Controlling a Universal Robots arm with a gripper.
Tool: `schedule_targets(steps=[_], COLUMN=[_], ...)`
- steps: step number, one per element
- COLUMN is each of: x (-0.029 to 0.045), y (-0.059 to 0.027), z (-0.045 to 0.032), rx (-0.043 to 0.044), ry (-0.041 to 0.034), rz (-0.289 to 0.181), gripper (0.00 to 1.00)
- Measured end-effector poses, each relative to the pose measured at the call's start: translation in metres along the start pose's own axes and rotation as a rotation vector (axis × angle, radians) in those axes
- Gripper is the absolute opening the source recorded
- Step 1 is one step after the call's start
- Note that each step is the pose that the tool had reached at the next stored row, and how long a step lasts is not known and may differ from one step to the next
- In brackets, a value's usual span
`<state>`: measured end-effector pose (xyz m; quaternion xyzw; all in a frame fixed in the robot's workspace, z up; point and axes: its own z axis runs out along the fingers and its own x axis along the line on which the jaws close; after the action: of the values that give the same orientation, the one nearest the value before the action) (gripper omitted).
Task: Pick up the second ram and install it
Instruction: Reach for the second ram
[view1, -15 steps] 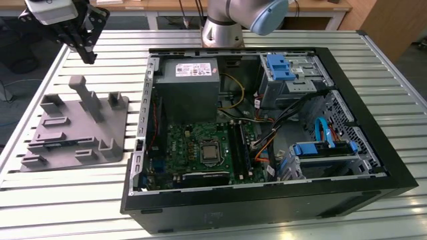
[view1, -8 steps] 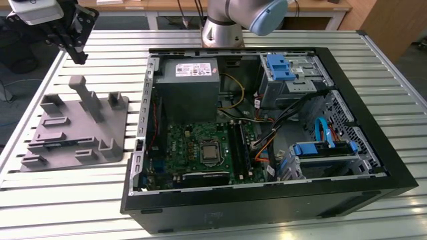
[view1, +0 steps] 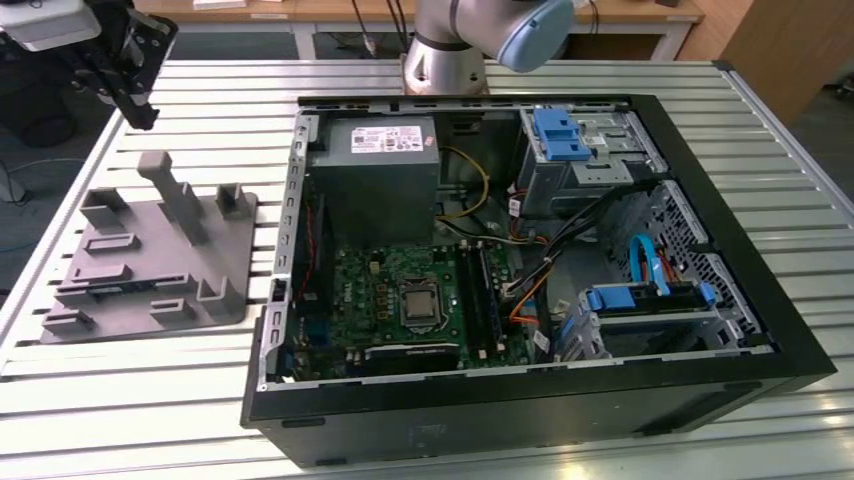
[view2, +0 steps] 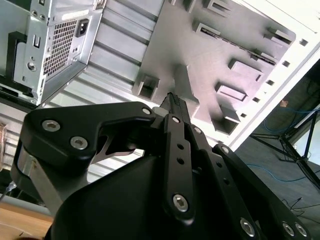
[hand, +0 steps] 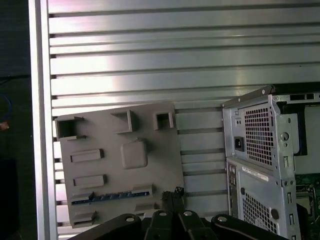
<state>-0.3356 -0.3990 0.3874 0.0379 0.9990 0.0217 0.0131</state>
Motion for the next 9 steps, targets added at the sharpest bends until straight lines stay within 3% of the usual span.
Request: schedule_targets(steps=[9], x=[0.0169], y=[-0.0014], z=[0.0022], rx=[0.0], ry=[0.0001], rz=[0.0], gripper=[0.1])
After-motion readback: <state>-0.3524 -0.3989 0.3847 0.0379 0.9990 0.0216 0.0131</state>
